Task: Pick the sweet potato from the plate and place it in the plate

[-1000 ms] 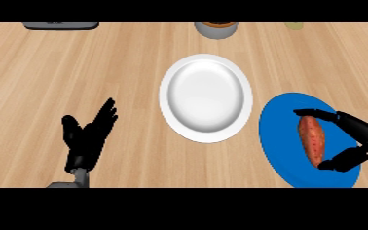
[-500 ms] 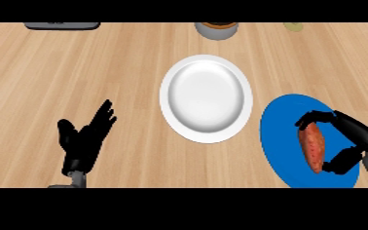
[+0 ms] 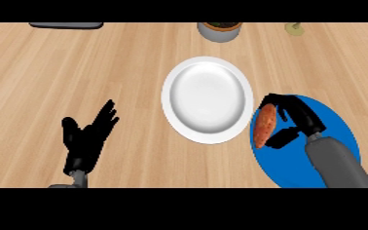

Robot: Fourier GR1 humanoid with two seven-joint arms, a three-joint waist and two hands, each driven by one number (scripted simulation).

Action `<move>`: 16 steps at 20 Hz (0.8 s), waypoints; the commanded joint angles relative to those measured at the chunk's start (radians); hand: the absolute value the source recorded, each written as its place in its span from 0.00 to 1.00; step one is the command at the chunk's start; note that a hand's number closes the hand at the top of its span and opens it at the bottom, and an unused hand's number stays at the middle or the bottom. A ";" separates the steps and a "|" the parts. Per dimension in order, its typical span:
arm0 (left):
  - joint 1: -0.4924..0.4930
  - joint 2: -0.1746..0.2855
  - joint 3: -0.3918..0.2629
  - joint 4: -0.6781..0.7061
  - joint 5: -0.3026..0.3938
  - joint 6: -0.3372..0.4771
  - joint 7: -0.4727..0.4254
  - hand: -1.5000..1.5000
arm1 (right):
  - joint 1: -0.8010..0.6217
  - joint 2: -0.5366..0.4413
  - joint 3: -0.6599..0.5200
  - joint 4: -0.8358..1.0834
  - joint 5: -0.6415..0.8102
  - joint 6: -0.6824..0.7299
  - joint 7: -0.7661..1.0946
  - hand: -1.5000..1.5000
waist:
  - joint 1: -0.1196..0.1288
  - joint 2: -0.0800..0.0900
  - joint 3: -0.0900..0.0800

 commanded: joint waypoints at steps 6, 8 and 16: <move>0.005 -0.008 -0.016 0.017 -0.001 -0.008 0.015 0.50 | -0.145 0.277 -0.005 -0.083 0.159 -0.432 0.373 1.00 | 0.017 -0.020 0.002; 0.008 -0.002 -0.008 0.022 -0.003 -0.001 0.019 0.50 | -0.158 0.343 -0.006 -0.090 0.203 -0.537 0.452 1.00 | 0.013 -0.017 0.004; -0.007 -0.004 -0.026 0.022 -0.003 -0.020 0.028 0.50 | -0.248 0.360 0.022 -0.096 0.328 -0.915 0.793 1.00 | 0.045 0.002 0.013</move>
